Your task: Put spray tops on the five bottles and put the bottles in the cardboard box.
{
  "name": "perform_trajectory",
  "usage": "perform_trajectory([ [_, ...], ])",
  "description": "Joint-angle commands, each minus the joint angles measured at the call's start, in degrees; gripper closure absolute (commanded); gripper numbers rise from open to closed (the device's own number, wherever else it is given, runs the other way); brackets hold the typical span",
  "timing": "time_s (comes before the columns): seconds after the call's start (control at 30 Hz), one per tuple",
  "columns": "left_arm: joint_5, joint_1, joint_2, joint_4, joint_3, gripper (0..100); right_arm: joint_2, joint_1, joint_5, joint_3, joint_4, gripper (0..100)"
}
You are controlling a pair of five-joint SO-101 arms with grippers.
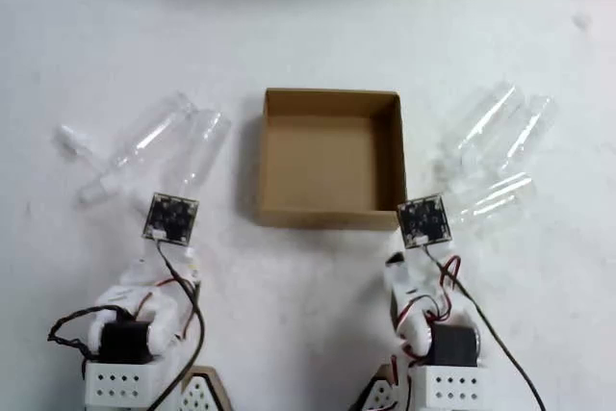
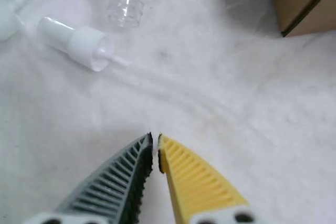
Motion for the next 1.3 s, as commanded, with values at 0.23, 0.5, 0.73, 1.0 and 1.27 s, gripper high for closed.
perform_trajectory([
  [0.23, 0.62, 0.31, -0.66, 0.09, -0.18, 98, -0.31, -0.04, 0.0, 0.44, -12.0, 98.3],
  [0.5, 0.62, 0.48, -0.66, 0.09, -0.18, 98, -0.31, -0.04, 9.49, 0.44, -10.59, 98.3],
  [0.73, 0.7, 0.31, -0.66, 0.09, -0.18, 98, -0.13, -0.13, 23.56, 0.44, -7.25, 98.3],
  [1.0, 0.88, 0.57, -0.66, 0.09, -0.18, 98, -0.13, -0.13, 24.0, 0.44, -4.88, 98.3],
  [1.27, 0.62, 0.04, -0.66, 0.0, -3.87, 98, -0.04, -0.13, 24.18, 0.44, -4.88, 98.3],
])
